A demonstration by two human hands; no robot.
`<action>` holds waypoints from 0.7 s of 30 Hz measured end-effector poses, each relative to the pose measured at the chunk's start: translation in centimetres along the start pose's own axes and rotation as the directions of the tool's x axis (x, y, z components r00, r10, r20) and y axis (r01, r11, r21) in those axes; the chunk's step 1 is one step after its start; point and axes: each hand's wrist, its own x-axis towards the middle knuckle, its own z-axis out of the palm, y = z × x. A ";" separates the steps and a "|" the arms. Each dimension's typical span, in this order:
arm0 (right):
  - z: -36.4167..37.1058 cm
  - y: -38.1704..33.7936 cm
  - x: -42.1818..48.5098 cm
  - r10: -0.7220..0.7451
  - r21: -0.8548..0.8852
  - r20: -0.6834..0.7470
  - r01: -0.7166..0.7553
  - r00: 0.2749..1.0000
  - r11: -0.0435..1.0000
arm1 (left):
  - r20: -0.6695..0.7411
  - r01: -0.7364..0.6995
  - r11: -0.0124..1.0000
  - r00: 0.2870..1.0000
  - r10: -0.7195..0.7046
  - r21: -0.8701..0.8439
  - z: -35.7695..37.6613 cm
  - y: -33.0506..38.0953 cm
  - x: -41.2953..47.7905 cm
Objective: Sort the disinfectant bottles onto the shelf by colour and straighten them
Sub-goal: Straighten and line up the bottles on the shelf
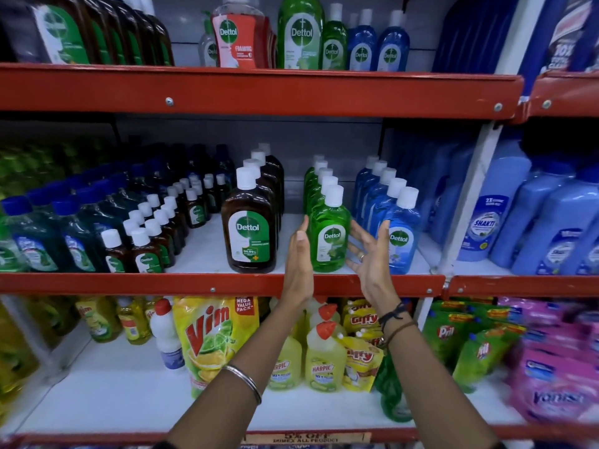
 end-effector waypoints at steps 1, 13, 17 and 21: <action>-0.1 -0.1 -0.1 0.007 0.012 0.002 -0.007 1.000 1.000 | -0.001 0.009 1.000 1.000 -0.009 -0.014 0.1 0.1 0.1; -0.3 -0.1 -0.3 0.000 0.020 -0.008 0.000 1.000 1.000 | 0.016 0.104 0.992 0.995 -0.103 -0.077 -0.1 -0.1 1.0; -0.4 0.1 -0.2 -0.028 0.009 -0.024 0.029 0.999 1.000 | 0.016 0.095 0.991 0.995 -0.094 -0.092 -0.1 -0.2 1.0; -0.1 0.2 -0.2 -0.051 -0.013 -0.048 0.050 0.998 0.999 | 0.003 0.103 0.990 0.995 -0.103 -0.100 -0.1 -0.1 1.0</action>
